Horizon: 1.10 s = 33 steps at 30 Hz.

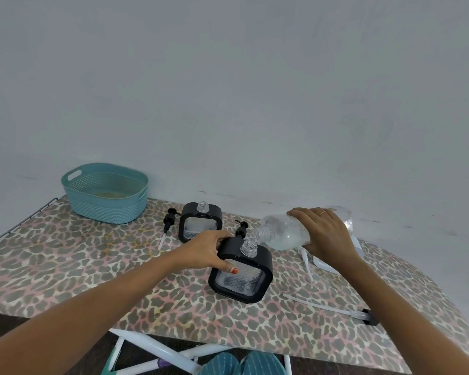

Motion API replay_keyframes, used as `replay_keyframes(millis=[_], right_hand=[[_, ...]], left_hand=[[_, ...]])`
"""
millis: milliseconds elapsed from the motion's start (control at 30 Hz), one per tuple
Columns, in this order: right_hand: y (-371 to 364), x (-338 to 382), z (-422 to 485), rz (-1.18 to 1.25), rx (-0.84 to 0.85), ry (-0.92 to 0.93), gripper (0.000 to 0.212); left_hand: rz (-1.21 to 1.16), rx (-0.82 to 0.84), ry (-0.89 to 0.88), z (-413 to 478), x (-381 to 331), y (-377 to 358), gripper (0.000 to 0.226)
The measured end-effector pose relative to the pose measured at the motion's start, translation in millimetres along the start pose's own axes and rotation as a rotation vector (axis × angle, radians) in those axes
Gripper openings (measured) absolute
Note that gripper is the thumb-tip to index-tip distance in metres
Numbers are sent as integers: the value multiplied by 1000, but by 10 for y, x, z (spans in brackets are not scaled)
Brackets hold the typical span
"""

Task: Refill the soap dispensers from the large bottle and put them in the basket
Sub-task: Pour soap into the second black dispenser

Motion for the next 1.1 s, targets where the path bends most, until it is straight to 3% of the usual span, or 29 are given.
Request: replay_keyframes(millis=[300, 600, 900, 1100], right_hand=[[50, -44, 6, -36, 19, -21, 71], [30, -52, -16, -23, 11, 0, 81], [35, -66, -11, -33, -19, -7, 63], [25, -68, -14, -35, -4, -8, 72]], left_hand=[[-2, 0, -10, 12, 43, 11, 57], [4, -6, -28, 38, 45, -1, 55], [-43, 2, -43, 56, 63, -26, 56], [-64, -3, -39, 56, 66, -24, 57]])
Point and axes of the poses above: each hand's wrist, its own z-axis towards the middle knuckle, its own y-axis out of the back of the hand, x = y × z, the point moved 4 cm from there along z, towards the middle knuckle, and after that the axes turned 15 degrees about x, right-handed, at the moved point
